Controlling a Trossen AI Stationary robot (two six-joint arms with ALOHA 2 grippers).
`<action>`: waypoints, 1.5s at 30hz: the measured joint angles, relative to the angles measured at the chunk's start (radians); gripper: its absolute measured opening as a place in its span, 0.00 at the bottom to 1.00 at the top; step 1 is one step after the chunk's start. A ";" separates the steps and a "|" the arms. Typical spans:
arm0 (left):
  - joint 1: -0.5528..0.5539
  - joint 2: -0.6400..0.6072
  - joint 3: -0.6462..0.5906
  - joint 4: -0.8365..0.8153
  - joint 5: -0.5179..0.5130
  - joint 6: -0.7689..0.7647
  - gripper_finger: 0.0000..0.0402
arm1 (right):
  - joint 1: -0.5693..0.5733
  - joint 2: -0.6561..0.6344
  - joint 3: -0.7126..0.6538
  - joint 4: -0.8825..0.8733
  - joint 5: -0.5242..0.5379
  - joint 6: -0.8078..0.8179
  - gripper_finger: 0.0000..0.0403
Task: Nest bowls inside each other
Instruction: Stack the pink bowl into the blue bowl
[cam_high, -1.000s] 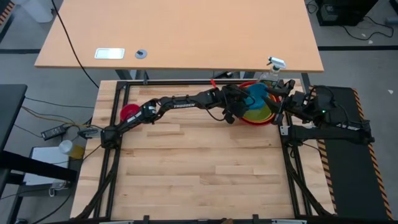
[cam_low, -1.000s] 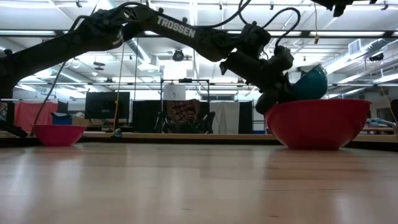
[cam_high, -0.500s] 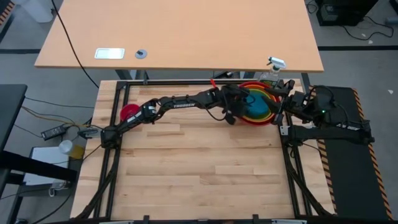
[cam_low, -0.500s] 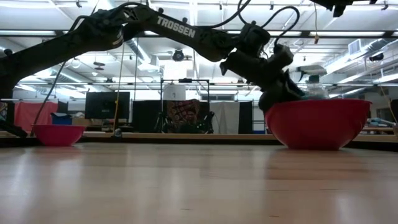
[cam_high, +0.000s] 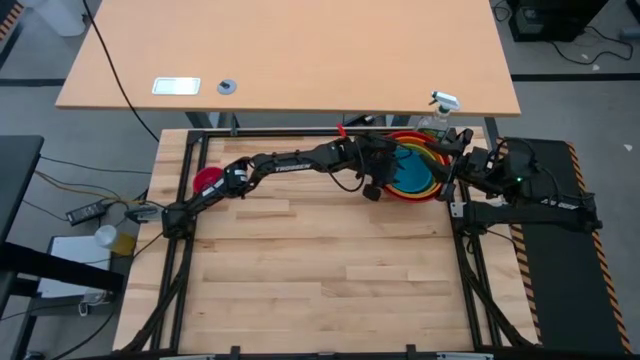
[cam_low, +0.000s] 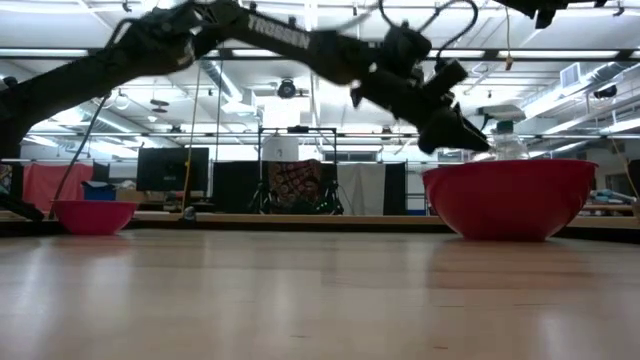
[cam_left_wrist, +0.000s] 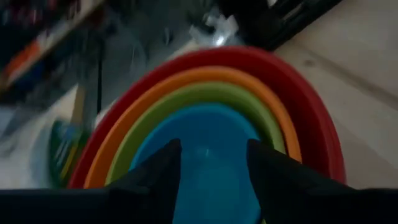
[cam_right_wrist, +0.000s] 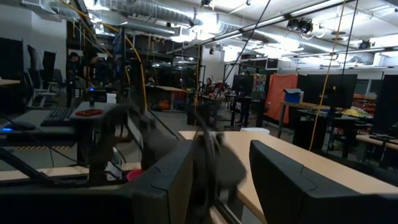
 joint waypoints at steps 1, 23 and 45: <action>-0.005 -0.020 0.000 -0.039 -0.045 -0.010 0.46 | 0.000 -0.001 0.000 -0.005 0.000 0.000 0.41; -0.105 -0.363 -0.380 -1.128 -0.778 -0.757 0.29 | 0.001 0.001 0.000 -0.021 0.005 -0.007 0.41; -0.031 -0.874 -1.291 -1.163 -0.719 -1.713 0.54 | 0.001 0.025 0.000 -0.002 0.012 -0.011 0.41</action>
